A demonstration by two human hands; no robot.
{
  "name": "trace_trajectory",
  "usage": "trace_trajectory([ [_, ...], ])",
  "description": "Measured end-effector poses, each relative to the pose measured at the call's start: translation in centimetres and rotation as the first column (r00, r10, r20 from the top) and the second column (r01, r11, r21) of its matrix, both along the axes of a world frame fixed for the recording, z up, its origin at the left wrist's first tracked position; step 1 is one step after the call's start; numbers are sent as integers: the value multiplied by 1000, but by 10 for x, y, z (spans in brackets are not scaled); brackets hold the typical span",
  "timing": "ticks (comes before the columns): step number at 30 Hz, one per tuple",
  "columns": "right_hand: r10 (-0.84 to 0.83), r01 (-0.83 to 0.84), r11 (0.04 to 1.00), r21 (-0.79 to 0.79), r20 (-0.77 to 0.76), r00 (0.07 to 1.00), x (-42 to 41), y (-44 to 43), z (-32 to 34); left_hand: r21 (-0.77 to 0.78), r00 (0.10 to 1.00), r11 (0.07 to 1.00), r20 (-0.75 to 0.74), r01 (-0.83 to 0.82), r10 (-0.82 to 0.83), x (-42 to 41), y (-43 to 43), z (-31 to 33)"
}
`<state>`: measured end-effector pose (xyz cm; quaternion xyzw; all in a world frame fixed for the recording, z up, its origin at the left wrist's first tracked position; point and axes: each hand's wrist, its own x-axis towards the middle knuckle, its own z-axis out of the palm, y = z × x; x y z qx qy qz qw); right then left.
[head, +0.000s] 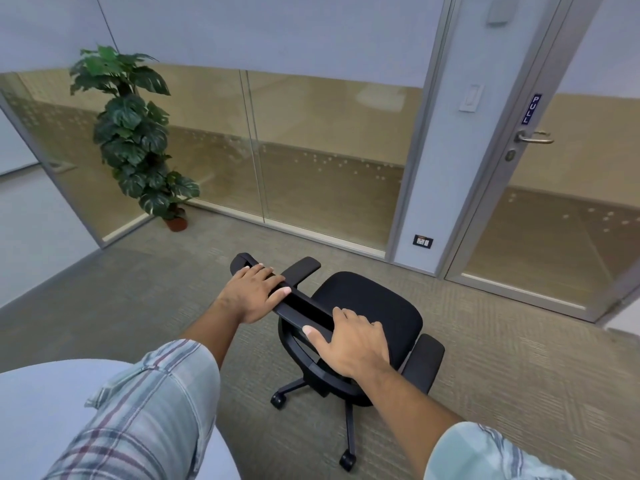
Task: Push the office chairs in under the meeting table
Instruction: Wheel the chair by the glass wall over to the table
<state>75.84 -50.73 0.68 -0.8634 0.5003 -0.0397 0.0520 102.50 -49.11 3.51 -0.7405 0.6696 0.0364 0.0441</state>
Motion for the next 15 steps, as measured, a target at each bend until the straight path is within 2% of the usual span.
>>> trace_trajectory([
  [15,218,-218,975,-53,-5,976,-65,-21,2,55,960,959,57,-277,274,-79,9,-2],
])
